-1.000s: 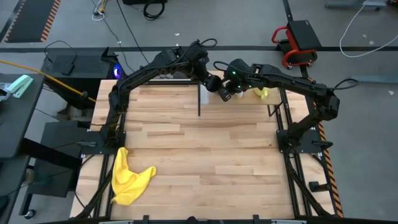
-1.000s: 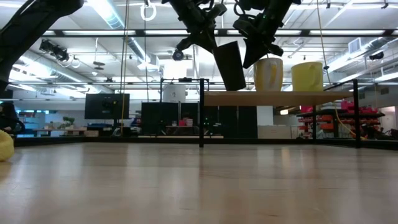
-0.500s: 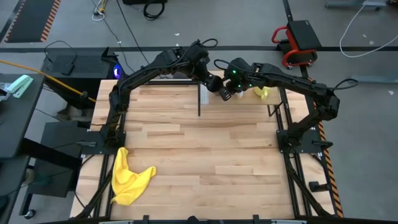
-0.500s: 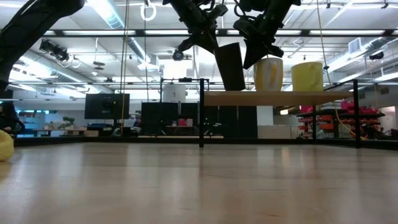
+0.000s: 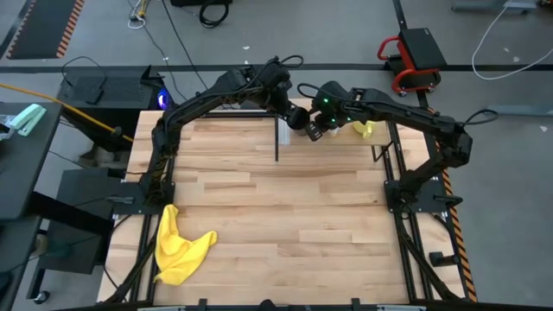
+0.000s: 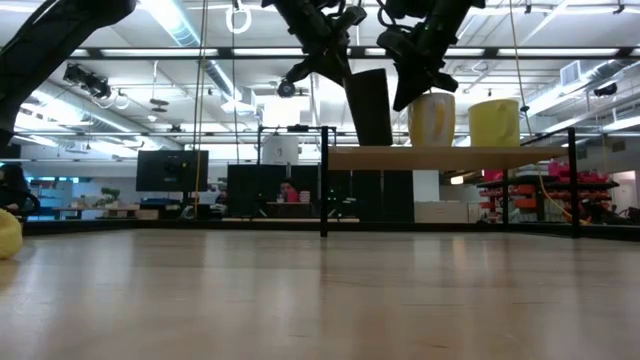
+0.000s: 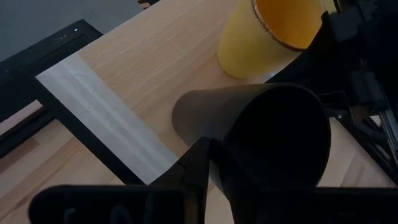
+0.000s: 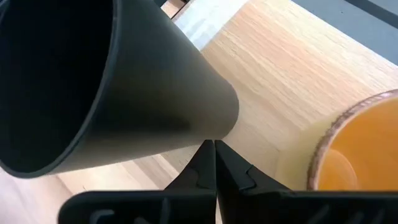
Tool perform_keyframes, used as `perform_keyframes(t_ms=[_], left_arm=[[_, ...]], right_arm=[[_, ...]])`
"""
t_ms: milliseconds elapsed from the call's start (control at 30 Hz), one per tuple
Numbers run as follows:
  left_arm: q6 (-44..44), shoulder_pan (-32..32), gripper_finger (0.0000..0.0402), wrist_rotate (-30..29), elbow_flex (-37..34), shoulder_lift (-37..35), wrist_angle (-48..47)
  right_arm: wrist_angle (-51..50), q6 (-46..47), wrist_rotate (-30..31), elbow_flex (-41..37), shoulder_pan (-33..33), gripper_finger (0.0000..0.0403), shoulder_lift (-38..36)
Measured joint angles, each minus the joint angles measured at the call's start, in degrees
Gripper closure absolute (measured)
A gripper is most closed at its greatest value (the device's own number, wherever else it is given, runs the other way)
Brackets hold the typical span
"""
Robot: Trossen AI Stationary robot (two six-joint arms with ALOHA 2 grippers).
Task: Stack small to large cups/mugs on shelf
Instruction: Put the black cup on the shelf
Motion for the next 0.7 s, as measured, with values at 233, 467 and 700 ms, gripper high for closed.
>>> perform_keyframes(t_ms=[233, 467, 700], left_arm=[[0.06, 0.59, 0.0349, -0.04, 0.0, 0.0, 0.12], [0.07, 0.96, 0.0347, -0.09, -0.01, 0.0, 0.84], [0.1, 0.96, 0.0334, -0.24, -0.02, 0.0, 1.34]], right_arm=[[-0.19, -0.07, 0.42, 0.0, 0.22, 0.0402, -2.13], [2.25, -1.02, -2.53, 0.0, 1.79, 0.0402, -2.52], [4.13, -0.87, -2.75, 0.0, 2.02, 0.0402, -2.35]])
